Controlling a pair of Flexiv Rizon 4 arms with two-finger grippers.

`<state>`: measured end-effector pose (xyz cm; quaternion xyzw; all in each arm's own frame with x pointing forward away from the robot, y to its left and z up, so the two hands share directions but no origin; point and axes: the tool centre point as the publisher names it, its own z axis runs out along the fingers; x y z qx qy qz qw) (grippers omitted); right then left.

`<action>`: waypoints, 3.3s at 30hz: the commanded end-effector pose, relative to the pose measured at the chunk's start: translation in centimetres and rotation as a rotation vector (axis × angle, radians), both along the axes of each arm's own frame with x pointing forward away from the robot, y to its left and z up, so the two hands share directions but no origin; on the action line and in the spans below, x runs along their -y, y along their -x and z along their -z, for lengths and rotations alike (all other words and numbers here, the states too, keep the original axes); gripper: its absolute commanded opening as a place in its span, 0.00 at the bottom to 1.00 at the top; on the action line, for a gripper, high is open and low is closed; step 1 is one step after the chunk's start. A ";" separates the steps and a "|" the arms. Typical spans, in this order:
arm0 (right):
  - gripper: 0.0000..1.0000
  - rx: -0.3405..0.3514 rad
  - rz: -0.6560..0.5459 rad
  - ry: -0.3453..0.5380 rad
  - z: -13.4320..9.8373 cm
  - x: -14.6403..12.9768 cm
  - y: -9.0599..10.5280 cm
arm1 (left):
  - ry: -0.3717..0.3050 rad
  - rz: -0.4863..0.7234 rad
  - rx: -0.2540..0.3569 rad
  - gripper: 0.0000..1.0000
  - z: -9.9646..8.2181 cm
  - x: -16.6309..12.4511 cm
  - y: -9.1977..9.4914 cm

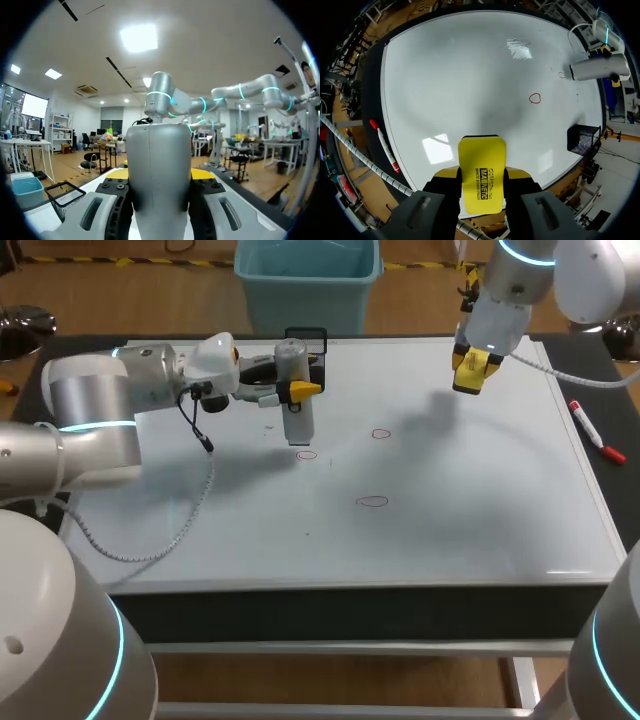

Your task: Pick up the inspection probe, press it on each red-marked spot on the whiteboard one by one, put down the probe, pick up the eraser, and wipe off all the red marks.

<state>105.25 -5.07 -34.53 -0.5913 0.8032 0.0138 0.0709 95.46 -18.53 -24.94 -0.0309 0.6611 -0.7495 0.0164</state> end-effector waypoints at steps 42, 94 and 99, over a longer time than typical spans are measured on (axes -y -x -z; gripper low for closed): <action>0.00 0.000 -0.002 0.003 -0.1 0.1 0.0 | -0.019 0.049 0.042 0.00 3.6 2.0 0.6; 0.00 0.000 -0.002 0.003 -0.1 0.1 0.0 | 0.029 -0.028 0.072 0.00 -2.1 -3.8 -1.4; 0.00 0.000 -0.002 0.003 -0.1 0.1 0.0 | 0.029 -0.045 0.061 0.00 -2.5 -6.2 -2.7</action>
